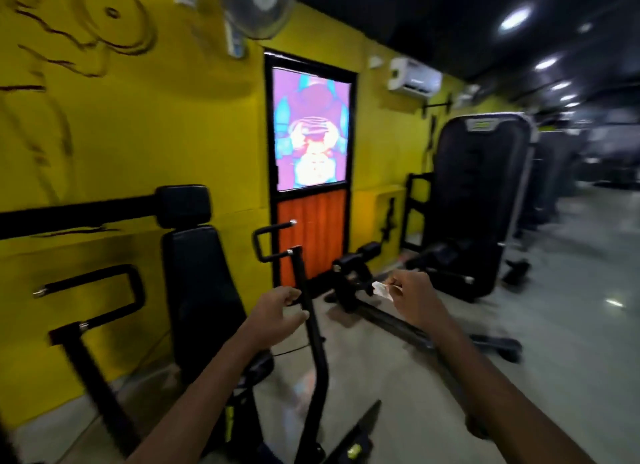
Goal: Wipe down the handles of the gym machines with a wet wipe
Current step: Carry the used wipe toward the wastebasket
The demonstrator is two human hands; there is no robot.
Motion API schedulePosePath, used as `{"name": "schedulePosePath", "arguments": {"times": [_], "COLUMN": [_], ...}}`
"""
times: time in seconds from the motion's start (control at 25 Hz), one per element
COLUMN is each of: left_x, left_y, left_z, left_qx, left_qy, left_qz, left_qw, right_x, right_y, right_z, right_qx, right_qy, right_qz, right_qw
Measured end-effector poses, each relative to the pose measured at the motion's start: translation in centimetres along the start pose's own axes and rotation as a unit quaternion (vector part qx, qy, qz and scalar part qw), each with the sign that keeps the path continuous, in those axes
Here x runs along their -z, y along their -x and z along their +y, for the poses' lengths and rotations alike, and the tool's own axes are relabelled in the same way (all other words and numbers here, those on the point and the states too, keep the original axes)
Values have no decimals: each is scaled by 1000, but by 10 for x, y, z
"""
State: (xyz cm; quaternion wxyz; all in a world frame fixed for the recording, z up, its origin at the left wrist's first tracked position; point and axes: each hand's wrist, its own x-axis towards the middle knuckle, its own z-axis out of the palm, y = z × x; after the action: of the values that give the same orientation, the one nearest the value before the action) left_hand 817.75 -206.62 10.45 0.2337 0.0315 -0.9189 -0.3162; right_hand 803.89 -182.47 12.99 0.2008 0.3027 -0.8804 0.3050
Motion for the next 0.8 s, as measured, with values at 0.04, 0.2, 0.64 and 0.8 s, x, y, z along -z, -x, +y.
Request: {"name": "schedulePosePath", "arguments": {"times": [0.04, 0.2, 0.64, 0.8], "left_x": [-23, -114, -355, -429], "left_y": [-13, -52, -121, -153], "left_z": [21, 104, 325, 367], "left_qx": [-19, -88, -191, -208], "left_qy": [9, 58, 112, 154], "left_qz": [-16, -71, -169, -206], "left_qw": [1000, 992, 960, 944], "right_x": [21, 105, 297, 326], "right_y": [9, 46, 137, 145], "right_z": [28, 121, 336, 401], "right_qx": [-22, -89, -235, -261], "right_qy": [12, 58, 148, 145], "right_qz": [12, 47, 138, 155], "right_qw": [1000, 993, 951, 942]}}
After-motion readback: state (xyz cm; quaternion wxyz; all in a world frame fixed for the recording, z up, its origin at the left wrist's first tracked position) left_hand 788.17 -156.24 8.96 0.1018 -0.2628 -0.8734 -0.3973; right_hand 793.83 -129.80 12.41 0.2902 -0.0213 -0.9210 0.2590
